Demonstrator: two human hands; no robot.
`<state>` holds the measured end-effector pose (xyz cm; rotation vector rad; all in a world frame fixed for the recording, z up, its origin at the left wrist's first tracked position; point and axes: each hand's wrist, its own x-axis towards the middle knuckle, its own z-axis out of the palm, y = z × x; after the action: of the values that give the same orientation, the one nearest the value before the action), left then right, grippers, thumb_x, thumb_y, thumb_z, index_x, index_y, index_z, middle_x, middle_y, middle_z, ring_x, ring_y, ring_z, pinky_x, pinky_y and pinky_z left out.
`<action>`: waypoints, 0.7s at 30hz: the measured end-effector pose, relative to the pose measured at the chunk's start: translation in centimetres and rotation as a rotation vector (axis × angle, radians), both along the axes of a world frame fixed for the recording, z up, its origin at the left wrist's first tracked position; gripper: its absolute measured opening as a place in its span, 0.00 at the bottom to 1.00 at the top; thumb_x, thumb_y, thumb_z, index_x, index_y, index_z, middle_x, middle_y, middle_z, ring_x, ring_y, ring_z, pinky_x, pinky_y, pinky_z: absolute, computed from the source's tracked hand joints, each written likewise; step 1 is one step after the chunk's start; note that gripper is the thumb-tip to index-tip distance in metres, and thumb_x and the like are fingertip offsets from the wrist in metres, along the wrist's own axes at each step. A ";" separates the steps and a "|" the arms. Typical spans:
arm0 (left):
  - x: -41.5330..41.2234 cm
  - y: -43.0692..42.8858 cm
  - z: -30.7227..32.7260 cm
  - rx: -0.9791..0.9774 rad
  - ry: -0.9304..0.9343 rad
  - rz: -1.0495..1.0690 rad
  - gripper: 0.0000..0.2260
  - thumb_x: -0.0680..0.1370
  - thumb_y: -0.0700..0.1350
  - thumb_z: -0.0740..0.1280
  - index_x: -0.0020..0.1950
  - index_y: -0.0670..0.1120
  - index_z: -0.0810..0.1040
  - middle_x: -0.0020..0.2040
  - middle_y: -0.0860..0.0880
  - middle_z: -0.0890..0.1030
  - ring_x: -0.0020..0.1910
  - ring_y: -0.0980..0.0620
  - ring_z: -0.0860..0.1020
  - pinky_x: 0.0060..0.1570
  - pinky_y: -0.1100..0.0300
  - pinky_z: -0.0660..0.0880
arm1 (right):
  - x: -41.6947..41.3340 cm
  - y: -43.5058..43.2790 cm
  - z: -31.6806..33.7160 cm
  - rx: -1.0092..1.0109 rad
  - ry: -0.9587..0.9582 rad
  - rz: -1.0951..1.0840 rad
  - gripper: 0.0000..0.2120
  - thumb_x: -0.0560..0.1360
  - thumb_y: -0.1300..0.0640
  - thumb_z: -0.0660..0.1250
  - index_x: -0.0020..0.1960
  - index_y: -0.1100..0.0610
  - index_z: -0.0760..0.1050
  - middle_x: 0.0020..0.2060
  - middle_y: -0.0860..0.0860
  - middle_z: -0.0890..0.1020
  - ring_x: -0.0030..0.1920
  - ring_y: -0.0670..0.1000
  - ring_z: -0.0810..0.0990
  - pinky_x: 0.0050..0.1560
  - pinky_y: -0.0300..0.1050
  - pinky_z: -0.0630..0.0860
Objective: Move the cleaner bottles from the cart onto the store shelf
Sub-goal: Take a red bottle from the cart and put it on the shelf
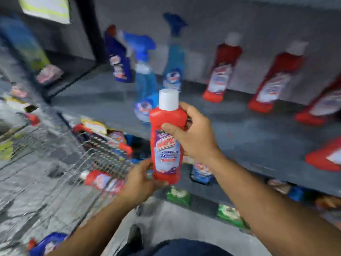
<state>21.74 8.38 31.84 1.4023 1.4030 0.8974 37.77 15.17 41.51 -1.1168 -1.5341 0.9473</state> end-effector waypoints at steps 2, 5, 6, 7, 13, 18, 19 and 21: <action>5.9 1.6 1.0 0.077 0.098 -0.068 0.22 0.60 0.37 0.79 0.46 0.56 0.77 0.41 0.59 0.82 0.35 0.66 0.79 0.35 0.75 0.73 | 7.1 -0.5 1.3 0.038 0.060 -0.104 0.23 0.64 0.56 0.75 0.53 0.37 0.73 0.40 0.35 0.83 0.41 0.37 0.81 0.45 0.34 0.78; 14.5 4.1 2.2 0.173 0.170 -0.196 0.22 0.59 0.46 0.77 0.51 0.53 0.79 0.42 0.59 0.82 0.39 0.61 0.80 0.40 0.71 0.75 | 16.7 -1.3 3.3 0.083 0.131 -0.270 0.23 0.64 0.59 0.73 0.57 0.46 0.74 0.45 0.41 0.83 0.41 0.39 0.80 0.45 0.35 0.77; 17.5 4.8 2.5 0.188 0.191 -0.244 0.24 0.59 0.47 0.77 0.54 0.52 0.79 0.45 0.57 0.83 0.42 0.59 0.80 0.42 0.69 0.75 | 19.5 -1.6 3.6 0.096 0.146 -0.316 0.23 0.65 0.60 0.73 0.58 0.48 0.74 0.46 0.44 0.83 0.42 0.40 0.80 0.47 0.37 0.77; 19.8 5.5 2.6 0.202 0.208 -0.277 0.25 0.59 0.46 0.78 0.55 0.51 0.78 0.48 0.53 0.85 0.46 0.56 0.81 0.45 0.66 0.76 | 21.6 -1.7 3.7 0.096 0.159 -0.346 0.24 0.65 0.61 0.73 0.59 0.51 0.73 0.47 0.47 0.83 0.43 0.41 0.80 0.48 0.39 0.78; 30.1 8.3 2.0 0.184 0.222 -0.352 0.27 0.64 0.42 0.78 0.61 0.46 0.75 0.58 0.45 0.83 0.54 0.47 0.82 0.57 0.55 0.78 | 28.9 -1.9 3.2 0.108 0.056 -0.443 0.28 0.66 0.61 0.74 0.64 0.53 0.70 0.55 0.54 0.80 0.51 0.46 0.81 0.54 0.44 0.78; 31.7 9.1 1.8 0.175 0.245 -0.338 0.29 0.65 0.44 0.78 0.63 0.49 0.72 0.59 0.48 0.82 0.56 0.48 0.81 0.56 0.57 0.75 | 29.9 -1.7 3.2 0.094 -0.054 -0.430 0.28 0.63 0.49 0.73 0.61 0.41 0.69 0.58 0.49 0.80 0.56 0.46 0.81 0.57 0.54 0.79; 31.8 9.0 1.7 0.183 0.250 -0.348 0.29 0.65 0.44 0.78 0.64 0.49 0.72 0.60 0.48 0.82 0.57 0.48 0.81 0.57 0.57 0.75 | 30.1 -1.9 3.2 0.089 -0.058 -0.429 0.30 0.64 0.48 0.73 0.63 0.43 0.68 0.58 0.48 0.79 0.56 0.46 0.80 0.57 0.54 0.79; 31.6 8.6 2.0 0.197 0.265 -0.362 0.33 0.66 0.44 0.78 0.67 0.49 0.68 0.63 0.48 0.80 0.58 0.49 0.79 0.60 0.55 0.74 | 30.1 -2.2 3.0 0.097 -0.093 -0.426 0.34 0.64 0.49 0.73 0.67 0.47 0.65 0.60 0.47 0.78 0.57 0.43 0.79 0.59 0.51 0.78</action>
<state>53.32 17.02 33.81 1.9081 1.2155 0.6418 67.90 12.95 44.50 -1.3618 -1.3236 0.5333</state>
